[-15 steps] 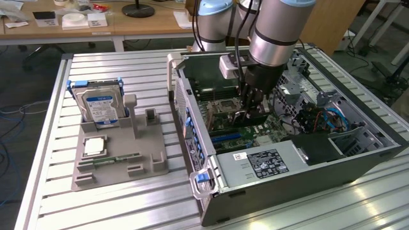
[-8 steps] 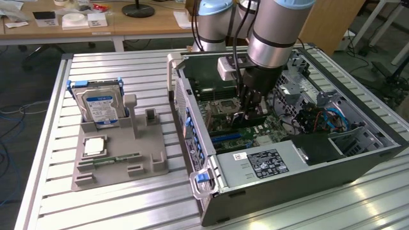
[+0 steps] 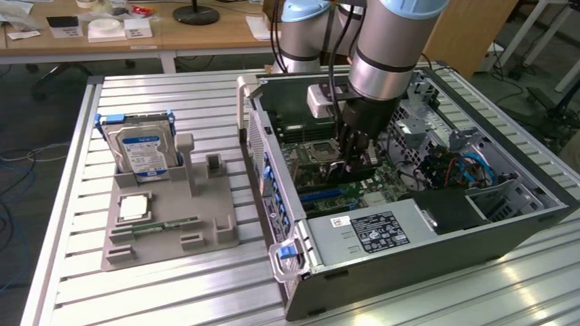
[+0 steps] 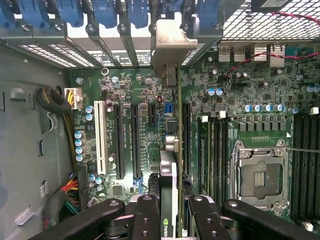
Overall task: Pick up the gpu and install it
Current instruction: 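Insert the gpu into the slot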
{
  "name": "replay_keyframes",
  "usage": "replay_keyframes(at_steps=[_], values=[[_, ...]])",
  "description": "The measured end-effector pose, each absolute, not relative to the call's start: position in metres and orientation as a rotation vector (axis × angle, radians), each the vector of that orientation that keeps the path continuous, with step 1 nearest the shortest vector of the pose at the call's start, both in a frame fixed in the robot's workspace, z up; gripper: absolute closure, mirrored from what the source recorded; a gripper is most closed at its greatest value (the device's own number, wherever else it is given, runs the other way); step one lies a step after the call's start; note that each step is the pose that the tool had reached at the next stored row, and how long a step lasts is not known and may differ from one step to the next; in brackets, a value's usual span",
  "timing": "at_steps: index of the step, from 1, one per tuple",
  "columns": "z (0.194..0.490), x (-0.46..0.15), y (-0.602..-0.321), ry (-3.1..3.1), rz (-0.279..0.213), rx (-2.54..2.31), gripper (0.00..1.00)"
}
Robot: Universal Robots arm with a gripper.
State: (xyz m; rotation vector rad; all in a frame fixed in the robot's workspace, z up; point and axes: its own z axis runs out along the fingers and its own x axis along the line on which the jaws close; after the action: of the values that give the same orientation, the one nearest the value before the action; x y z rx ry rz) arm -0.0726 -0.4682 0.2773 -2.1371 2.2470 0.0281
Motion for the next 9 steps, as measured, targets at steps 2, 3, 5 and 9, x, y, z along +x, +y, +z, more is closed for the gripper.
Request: replay_keyframes(at_steps=[2,3,5,9], values=[[0.277,-0.0727,-0.4681,2.247,0.028,-2.137,0.73],[0.2765,-0.0733,-0.4681,2.247,0.028,-2.137,0.73],[0.2755,-0.0743,-0.4681,2.247,0.028,-2.137,0.73],[0.2722,-0.0744,-0.4682,2.247,0.028,-2.137,0.73]])
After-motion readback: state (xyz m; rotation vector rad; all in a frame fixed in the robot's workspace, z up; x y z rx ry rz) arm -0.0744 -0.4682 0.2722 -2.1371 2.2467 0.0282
